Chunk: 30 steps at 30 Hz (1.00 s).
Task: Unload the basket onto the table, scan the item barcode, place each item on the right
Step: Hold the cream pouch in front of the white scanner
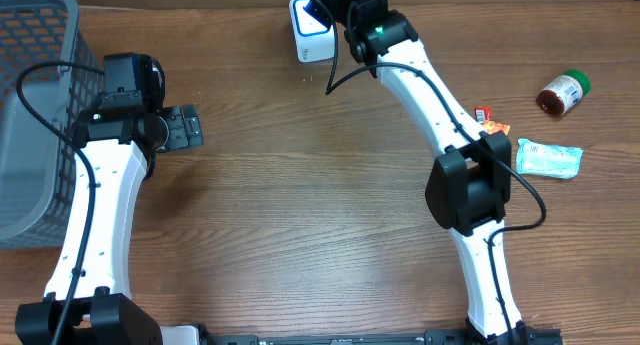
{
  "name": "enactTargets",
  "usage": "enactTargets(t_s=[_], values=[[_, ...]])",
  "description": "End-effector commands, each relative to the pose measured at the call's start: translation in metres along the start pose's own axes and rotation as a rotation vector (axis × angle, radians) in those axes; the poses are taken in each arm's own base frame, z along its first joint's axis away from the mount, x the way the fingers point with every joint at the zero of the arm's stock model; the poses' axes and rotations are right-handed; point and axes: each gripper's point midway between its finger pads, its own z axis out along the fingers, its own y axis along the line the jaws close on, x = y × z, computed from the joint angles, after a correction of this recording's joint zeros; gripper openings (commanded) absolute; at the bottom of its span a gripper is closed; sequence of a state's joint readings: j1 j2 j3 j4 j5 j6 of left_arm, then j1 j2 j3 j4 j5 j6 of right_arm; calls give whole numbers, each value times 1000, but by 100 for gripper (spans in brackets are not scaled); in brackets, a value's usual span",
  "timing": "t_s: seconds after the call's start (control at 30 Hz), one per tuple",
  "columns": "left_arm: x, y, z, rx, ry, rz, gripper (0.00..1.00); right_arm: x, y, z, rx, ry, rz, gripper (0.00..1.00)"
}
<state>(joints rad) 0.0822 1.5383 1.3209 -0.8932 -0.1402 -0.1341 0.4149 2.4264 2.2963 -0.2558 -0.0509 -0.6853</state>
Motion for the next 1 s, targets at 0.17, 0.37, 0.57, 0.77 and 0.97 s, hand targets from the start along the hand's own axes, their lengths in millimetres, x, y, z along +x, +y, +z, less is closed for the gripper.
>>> enactTargets(t_s=[0.17,0.37,0.57,0.77,0.97], values=[[-3,2,0,-10,-4,12,100,6,-1,15,60,-19,-3,3],[-3,2,0,-9,-4,12,100,27,12,21,19,40,64,4],[-3,2,0,-9,-4,12,100,50,29,30,-18,94,142,4],[-3,2,0,-9,-4,12,100,53,38,30,-39,114,140,4],[-3,2,0,-9,-4,12,100,60,51,28,-84,152,142,4]])
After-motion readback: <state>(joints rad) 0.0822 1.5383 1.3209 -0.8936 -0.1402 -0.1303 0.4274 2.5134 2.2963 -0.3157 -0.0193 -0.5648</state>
